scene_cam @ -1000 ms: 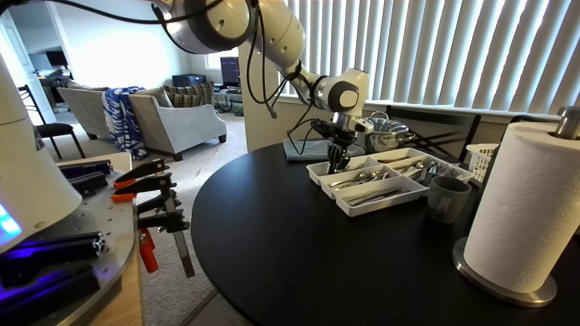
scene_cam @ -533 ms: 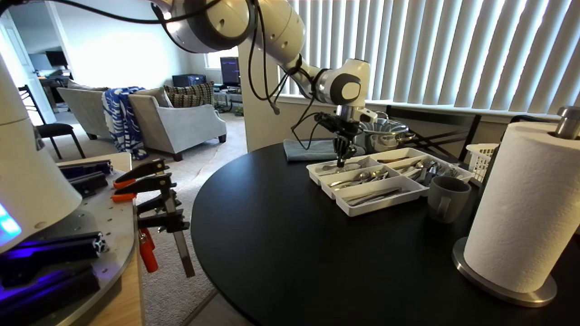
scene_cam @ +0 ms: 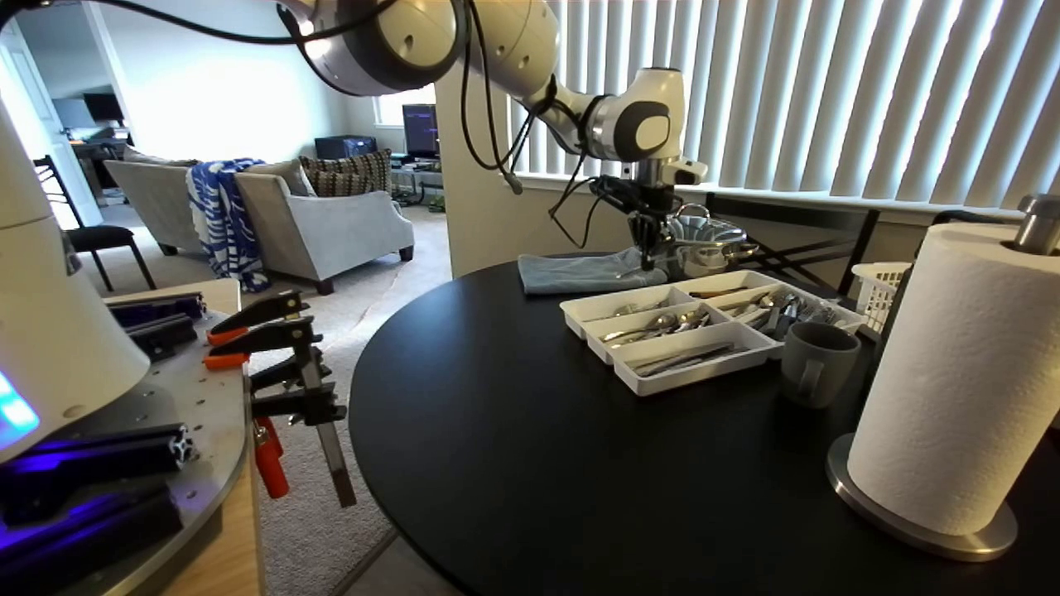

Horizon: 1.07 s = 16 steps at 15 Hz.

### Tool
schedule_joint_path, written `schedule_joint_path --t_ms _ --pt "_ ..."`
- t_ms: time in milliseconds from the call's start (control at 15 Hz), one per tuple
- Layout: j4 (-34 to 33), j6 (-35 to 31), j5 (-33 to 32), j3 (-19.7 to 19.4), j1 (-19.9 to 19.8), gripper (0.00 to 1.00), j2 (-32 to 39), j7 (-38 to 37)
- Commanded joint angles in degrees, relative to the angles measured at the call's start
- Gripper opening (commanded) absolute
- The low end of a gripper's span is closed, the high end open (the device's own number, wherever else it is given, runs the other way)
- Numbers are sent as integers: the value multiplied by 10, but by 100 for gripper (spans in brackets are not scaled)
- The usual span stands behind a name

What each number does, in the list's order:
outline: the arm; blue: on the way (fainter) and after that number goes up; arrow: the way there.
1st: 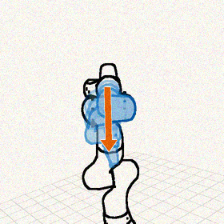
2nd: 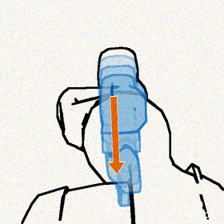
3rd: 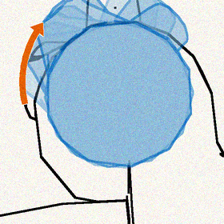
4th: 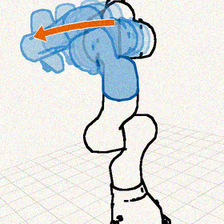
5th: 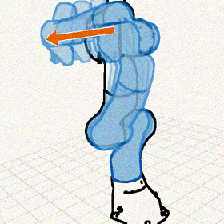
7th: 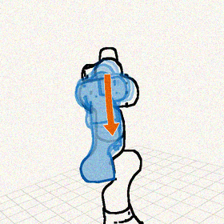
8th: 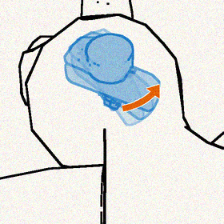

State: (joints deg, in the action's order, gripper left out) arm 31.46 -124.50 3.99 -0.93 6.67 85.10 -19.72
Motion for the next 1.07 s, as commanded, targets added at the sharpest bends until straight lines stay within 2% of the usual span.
schedule_joint_path --t_ms 0,133,600,1000 --pt "-24 6 -3 10 -2 1 0 23" --pt "-42 15 -8 5 5 1 0 16" --pt "-105 114 -12 4 41 1 -1 -7" --pt "-85 87 -14 -8 75 1 0 -2"
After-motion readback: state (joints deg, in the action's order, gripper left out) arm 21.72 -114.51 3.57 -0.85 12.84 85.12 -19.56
